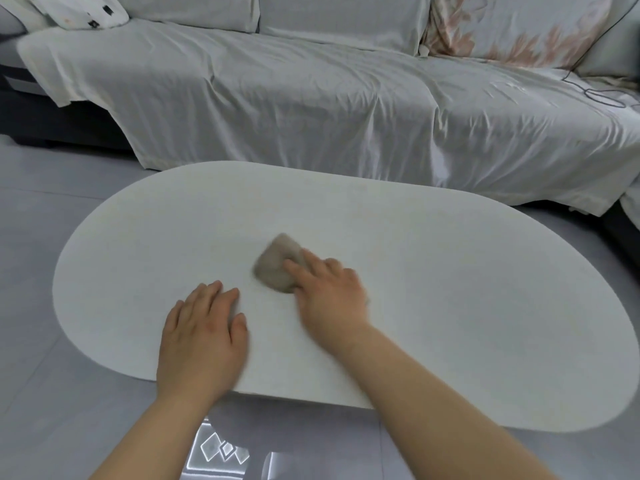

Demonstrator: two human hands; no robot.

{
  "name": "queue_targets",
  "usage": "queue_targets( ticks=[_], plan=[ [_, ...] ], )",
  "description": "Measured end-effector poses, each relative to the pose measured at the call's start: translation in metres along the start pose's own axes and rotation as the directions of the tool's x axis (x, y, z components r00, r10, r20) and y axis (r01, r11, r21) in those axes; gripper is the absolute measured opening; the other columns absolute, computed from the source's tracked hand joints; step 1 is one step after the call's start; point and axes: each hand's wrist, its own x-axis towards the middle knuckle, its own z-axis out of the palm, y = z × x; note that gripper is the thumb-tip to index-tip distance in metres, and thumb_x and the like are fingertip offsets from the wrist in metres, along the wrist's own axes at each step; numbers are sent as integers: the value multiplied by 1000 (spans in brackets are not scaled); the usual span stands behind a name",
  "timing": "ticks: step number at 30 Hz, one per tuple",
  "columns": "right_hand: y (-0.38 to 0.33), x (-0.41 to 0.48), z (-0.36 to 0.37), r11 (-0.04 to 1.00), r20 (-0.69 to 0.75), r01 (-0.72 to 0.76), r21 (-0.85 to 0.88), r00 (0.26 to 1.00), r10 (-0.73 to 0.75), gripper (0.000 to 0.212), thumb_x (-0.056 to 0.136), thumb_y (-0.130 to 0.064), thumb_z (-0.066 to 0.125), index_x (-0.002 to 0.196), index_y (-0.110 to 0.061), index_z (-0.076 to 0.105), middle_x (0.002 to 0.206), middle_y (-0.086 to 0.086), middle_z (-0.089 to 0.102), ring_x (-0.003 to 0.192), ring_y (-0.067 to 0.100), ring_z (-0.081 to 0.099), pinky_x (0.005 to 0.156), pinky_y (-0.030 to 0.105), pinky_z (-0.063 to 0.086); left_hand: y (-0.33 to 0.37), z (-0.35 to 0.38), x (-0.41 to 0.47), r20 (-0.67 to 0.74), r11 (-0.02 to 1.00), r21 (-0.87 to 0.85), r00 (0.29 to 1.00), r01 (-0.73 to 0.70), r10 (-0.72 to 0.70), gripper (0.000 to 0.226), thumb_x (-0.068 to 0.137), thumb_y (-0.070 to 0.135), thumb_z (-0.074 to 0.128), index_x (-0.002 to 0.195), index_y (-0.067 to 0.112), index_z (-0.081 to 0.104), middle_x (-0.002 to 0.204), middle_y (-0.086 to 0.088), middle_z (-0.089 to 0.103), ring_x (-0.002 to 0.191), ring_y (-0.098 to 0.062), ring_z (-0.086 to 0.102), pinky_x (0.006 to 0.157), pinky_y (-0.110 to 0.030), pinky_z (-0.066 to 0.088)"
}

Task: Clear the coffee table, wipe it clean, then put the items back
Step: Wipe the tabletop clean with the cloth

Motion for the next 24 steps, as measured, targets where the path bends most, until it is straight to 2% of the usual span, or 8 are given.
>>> queue_targets(
  ticks=[3,5,7,9,13,15,19,24],
  plan=[
    [74,-30,-28,952,-65,-299,-70,953,294,47,93,-21,35,136,-39,31,152,-6,28,125,25,39,97,33,33,-1,2,0,2,1000,-19,1000,-1,1,40,87,24,38,124,12,47,142,-10,40,136,-25,27,112,-38,11],
    [116,-58,-48,846,-56,-522,-113,853,519,47,94,-25,32,139,-36,26,153,-4,24,127,27,35,99,35,31,0,2,-1,7,1000,-15,1000,-1,1,40,87,24,36,124,12,46,142,-10,39,136,-25,26,112,-38,10],
    [131,-82,-59,760,-4,-634,-143,768,640,50,95,-33,28,143,-31,17,155,1,17,131,29,29,103,38,28,3,0,0,22,1000,-6,1000,7,-7,39,88,20,38,125,12,45,143,-11,38,136,-25,25,112,-38,10],
    [125,-97,-61,757,27,-642,-119,760,649,53,93,-37,30,143,-28,16,155,4,15,130,32,29,104,40,28,8,-2,-2,40,1000,6,999,2,-3,39,87,18,40,125,12,44,143,-12,37,136,-25,24,112,-39,10],
    [104,-122,-51,893,8,-434,-117,899,438,51,92,-40,34,141,-35,21,155,-2,16,127,27,34,100,37,31,36,4,-19,53,993,-32,992,-116,118,41,87,18,45,128,14,43,144,-11,36,137,-25,24,111,-37,6],
    [111,-130,-50,896,6,-423,-135,904,427,49,93,-39,30,141,-36,20,156,-3,15,130,24,32,101,36,29,59,14,-32,84,977,-51,974,-207,211,43,88,20,42,131,16,38,146,-8,33,138,-23,22,112,-36,5],
    [146,-145,-59,831,-21,-549,-94,835,550,49,95,-36,28,142,-32,19,156,-2,14,136,24,24,110,36,23,85,32,-47,182,969,-21,952,-247,247,45,92,31,28,136,24,25,151,-1,21,140,-16,12,114,-33,3],
    [191,-160,-75,705,-42,-706,-69,708,705,49,96,-35,26,144,-29,18,156,3,13,139,26,21,113,37,19,87,36,-51,178,969,53,957,-241,229,54,84,37,18,133,22,34,148,-3,30,139,-19,19,113,-36,8]
  ],
)
